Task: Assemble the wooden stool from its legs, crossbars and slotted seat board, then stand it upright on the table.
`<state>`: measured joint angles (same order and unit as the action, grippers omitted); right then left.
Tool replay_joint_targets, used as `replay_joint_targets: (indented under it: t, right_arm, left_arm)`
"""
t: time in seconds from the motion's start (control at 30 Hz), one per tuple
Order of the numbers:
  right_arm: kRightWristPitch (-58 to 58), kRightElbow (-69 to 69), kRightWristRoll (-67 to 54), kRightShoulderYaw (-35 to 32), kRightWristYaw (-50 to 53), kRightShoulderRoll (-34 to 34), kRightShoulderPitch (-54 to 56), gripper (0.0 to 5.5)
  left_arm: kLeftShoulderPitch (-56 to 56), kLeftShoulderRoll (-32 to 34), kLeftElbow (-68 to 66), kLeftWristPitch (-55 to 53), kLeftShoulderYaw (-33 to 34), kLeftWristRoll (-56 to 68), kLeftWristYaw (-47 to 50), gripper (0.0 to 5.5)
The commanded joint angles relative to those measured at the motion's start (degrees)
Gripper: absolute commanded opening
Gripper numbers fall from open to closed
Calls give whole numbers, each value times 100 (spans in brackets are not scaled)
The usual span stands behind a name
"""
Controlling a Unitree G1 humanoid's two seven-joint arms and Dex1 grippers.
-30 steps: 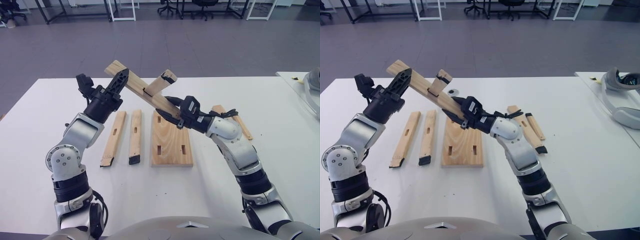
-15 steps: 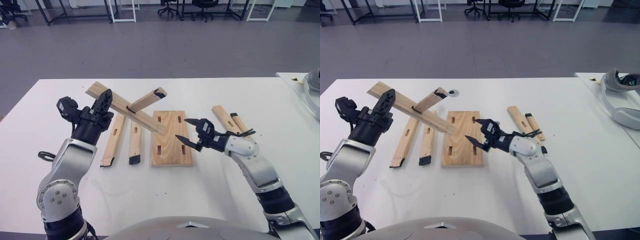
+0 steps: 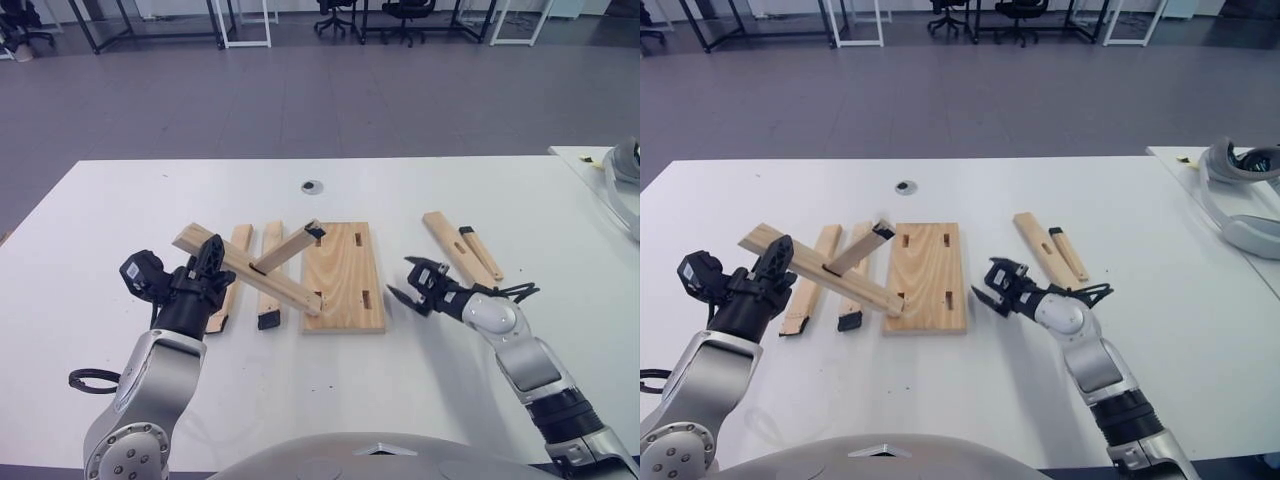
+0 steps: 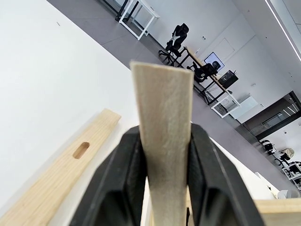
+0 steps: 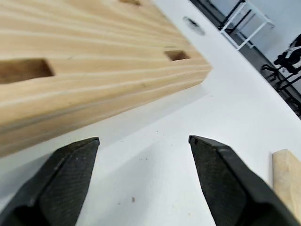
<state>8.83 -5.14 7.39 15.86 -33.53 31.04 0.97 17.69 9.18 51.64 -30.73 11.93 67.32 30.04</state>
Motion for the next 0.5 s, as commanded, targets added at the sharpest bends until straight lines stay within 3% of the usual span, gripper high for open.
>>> replay_joint_targets:
  t: [0.03, 0.5]
  right_arm:
    - [-88, -126, 87, 273, -312, 104, -220, 357]
    - [-85, -267, -26, 334, -418, -54, -226, 357]
  left_arm:
    - [-133, 79, -107, 80, -84, -243, -26, 102]
    - [-500, 329, -133, -22, -407, -1298, -254, 102]
